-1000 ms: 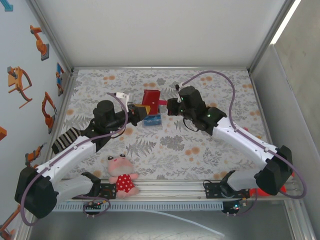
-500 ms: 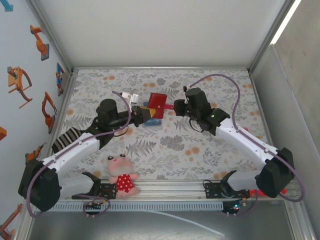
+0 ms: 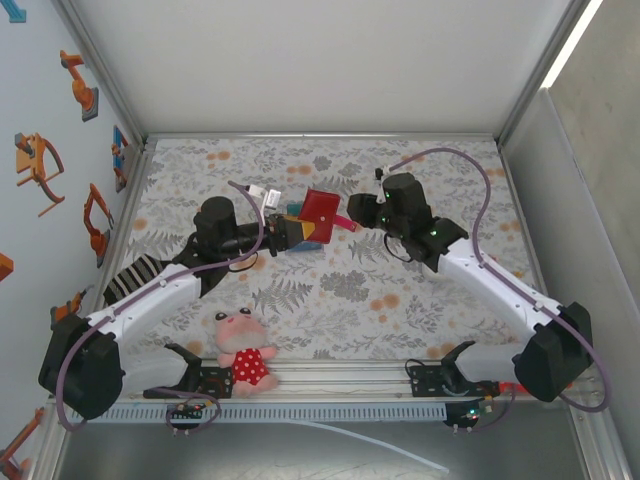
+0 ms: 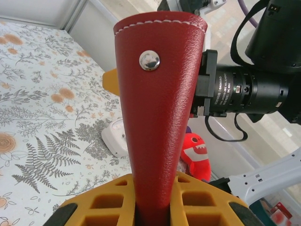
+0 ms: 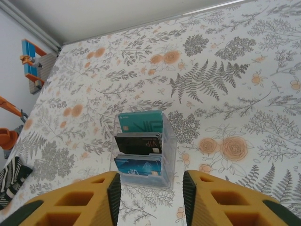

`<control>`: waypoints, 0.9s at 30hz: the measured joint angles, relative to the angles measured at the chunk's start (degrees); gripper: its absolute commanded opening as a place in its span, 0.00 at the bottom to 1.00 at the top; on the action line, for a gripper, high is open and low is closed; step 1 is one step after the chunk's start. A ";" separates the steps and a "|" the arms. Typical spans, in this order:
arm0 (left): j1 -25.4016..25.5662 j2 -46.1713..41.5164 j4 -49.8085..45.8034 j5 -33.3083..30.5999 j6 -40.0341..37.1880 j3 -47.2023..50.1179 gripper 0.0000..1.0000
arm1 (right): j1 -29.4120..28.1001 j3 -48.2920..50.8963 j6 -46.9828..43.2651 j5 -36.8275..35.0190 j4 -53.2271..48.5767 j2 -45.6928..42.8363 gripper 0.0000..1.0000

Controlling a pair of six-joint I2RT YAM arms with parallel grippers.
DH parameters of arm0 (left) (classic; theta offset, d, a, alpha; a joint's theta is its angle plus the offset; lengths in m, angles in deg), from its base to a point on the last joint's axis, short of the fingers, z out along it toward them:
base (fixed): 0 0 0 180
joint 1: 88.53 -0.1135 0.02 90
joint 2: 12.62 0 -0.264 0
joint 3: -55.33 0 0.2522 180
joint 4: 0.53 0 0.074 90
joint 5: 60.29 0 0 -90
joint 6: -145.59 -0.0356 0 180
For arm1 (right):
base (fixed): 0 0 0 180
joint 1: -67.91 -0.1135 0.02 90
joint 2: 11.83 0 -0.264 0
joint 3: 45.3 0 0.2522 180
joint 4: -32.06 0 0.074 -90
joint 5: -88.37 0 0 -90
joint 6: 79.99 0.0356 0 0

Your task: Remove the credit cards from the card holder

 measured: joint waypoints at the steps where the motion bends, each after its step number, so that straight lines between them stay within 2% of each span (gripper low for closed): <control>1: 0.00 0.04 -0.33 0.07 -0.02 -0.35 0.00 | 0.04 0.26 -0.02 0.37 0.11 -0.26 0.47; 8: -0.37 0.31 -2.27 0.57 -0.15 -3.15 0.00 | 0.15 1.86 -0.28 3.06 1.68 -3.48 0.56; 19: -3.10 0.92 -3.28 0.83 0.15 -3.74 0.00 | 0.20 4.31 -1.81 7.96 3.76 -5.73 0.64; 20: -3.41 0.92 -3.21 0.90 0.35 -3.74 0.00 | 0.20 4.44 -1.90 8.35 3.82 -5.92 0.68; 23: -4.63 0.92 -2.56 1.31 1.27 -3.74 0.00 | 0.20 5.03 -2.45 9.79 4.72 -6.67 0.98; 27: -6.82 0.92 -0.04 2.89 3.41 -3.69 0.00 | 0.20 6.36 -2.84 11.93 5.79 -7.67 1.00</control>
